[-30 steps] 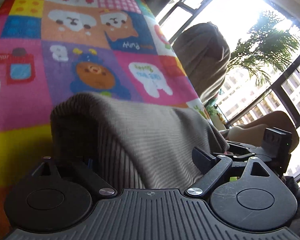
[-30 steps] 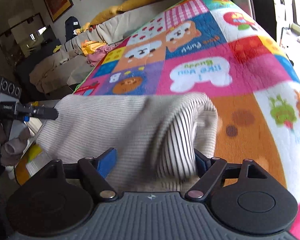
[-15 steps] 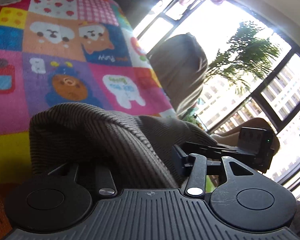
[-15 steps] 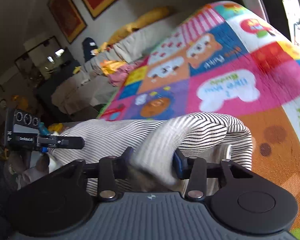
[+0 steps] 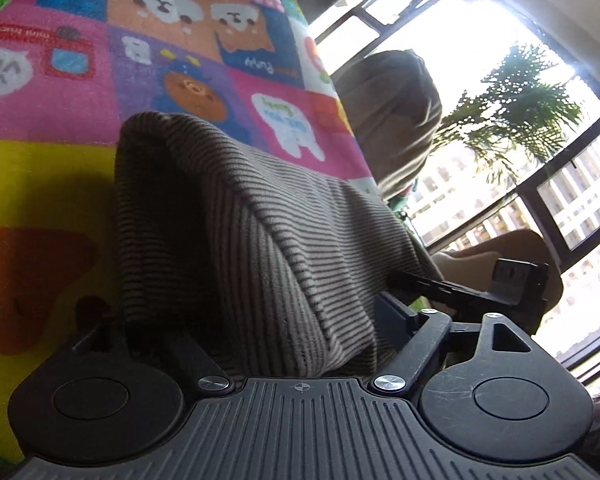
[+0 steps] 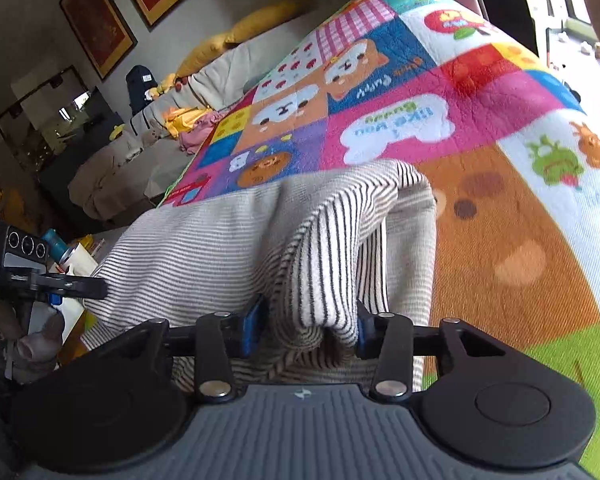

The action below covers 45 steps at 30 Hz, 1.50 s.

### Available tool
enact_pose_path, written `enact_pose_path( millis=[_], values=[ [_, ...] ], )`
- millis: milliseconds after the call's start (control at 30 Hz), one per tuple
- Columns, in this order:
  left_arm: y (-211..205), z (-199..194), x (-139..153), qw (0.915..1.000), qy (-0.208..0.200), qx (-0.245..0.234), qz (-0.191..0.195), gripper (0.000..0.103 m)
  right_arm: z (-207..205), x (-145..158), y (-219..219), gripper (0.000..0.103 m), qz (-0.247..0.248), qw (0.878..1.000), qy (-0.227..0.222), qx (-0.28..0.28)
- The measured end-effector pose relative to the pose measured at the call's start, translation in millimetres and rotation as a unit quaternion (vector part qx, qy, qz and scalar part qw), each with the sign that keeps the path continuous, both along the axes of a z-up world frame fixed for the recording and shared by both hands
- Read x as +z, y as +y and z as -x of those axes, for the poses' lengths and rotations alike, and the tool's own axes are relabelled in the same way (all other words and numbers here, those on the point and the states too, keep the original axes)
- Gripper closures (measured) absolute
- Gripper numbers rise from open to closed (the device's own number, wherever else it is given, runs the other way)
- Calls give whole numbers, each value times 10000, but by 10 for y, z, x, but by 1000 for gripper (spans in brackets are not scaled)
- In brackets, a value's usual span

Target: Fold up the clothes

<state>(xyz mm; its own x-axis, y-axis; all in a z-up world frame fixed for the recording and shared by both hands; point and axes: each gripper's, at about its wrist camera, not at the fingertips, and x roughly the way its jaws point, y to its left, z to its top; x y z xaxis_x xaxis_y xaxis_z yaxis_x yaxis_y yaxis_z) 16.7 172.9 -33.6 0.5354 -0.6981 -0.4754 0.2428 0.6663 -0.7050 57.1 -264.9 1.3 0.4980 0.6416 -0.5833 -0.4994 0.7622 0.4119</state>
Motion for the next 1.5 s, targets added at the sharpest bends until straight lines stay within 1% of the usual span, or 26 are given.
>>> enact_pose_path(
  millis=[33,100,133,167,200,233,267,300,433,567,733,800,867,900,967,1000,1033,1167,1200,1233,1267,1333,1367,1400,1433,1500],
  values=[
    [-40,-21,-2,10000,-3,-42,32,17,-19,12,31,58,65,9999,-89,2],
    [-157,-52,1,9999,-43,-53,-127,17,-51,20,108,58,145,9997,-167,71],
    [-205,-64,15,9996,-99,-22,-255,22,-63,15,155,58,159,9997,-157,136],
    [-251,-76,31,9991,-157,10,-383,30,-76,11,201,58,174,9995,-147,202],
    [-270,-85,58,9988,-203,32,-454,48,-44,19,239,61,226,9992,-214,264],
    [-265,-86,95,9986,-260,59,-464,58,-12,28,277,66,277,9987,-281,325],
    [-250,-78,135,9985,-338,48,-435,62,23,55,293,69,295,9982,-358,369],
    [-234,-69,176,9983,-417,34,-402,72,35,84,271,74,188,9985,-353,361],
    [-246,66,364,9965,-735,-218,-324,75,94,245,143,76,-220,9987,-365,276],
    [-249,210,395,9948,-874,-317,-418,74,225,386,57,76,-302,9975,-537,336],
    [-182,144,48,9972,-334,-105,-660,69,196,147,93,76,268,9979,-561,195],
    [-183,163,12,9964,-323,-114,-775,65,167,31,144,75,530,9965,-623,190],
    [-168,203,32,9952,-371,-107,-899,57,192,-18,177,74,777,9936,-775,254],
    [-131,240,79,9943,-433,-64,-973,51,205,-14,184,71,861,9925,-821,272],
    [-51,317,178,9921,-562,28,-1121,47,246,45,144,60,1005,9906,-895,227],
    [1,353,253,9911,-667,112,-1143,40,270,82,114,47,1083,9895,-945,171],
    [56,388,330,9900,-776,201,-1159,31,299,127,61,38,1126,9883,-1028,56],
    [121,444,664,9839,-1402,320,-1063,15,455,359,-34,27,1098,9829,-1465,-215],
    [80,422,722,9826,-1554,221,-998,10,496,420,-48,22,1075,9812,-1582,-266],
    [35,399,780,9809,-1706,115,-929,9,535,467,-6,15,955,9810,-1682,-165],
    [-36,342,768,9811,-1713,-11,-903,9,574,513,36,13,835,9805,-1780,-64],
    [-185,220,730,9814,-1697,-269,-858,7,597,508,175,1,692,9805,-1817,273],
    [-252,137,646,9826,-1571,-360,-918,7,587,430,261,0,696,9815,-1727,450],
    [-295,52,520,9848,-1347,-361,-1039,7,577,352,346,0,701,9821,-1635,626],
    [-336,-33,390,9863,-1113,-353,-1164,7,519,212,418,0,797,9850,-1378,669],
    [-301,-130,196,9883,-863,-199,-1243,7,431,-26,553,0,995,9880,-955,699]
  ],
)
